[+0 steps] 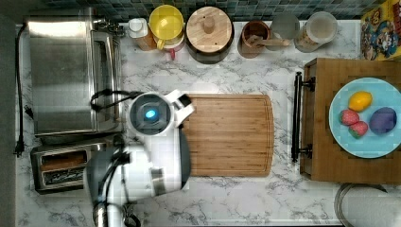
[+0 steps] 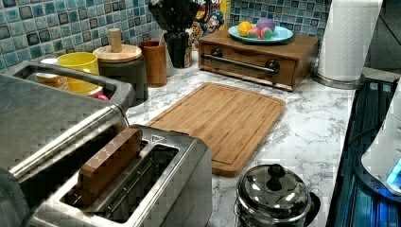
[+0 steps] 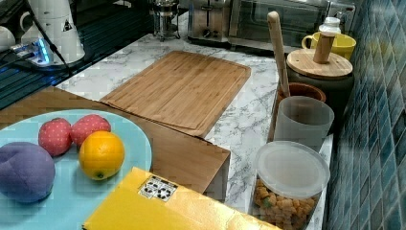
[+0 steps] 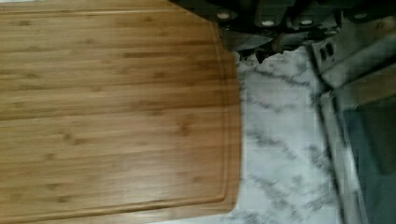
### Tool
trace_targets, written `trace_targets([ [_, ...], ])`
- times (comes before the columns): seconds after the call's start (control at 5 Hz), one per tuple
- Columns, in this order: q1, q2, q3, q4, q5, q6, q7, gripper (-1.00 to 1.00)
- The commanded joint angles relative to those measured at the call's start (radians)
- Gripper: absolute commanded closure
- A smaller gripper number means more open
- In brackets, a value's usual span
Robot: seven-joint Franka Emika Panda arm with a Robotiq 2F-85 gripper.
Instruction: Turn on the toaster.
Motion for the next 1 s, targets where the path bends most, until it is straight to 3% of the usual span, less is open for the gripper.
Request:
trace_targets([
  [0.2,0.088,0.037,0.060,-0.016,0.055,-0.008,-0.135,1.00],
  [0.4,0.118,0.037,0.059,-0.038,0.059,-0.010,-0.155,1.00],
  [0.8,0.137,-0.111,0.085,-0.170,0.232,0.099,-0.300,1.00],
  [1.0,0.146,-0.100,0.088,-0.155,0.270,0.083,-0.319,1.00],
])
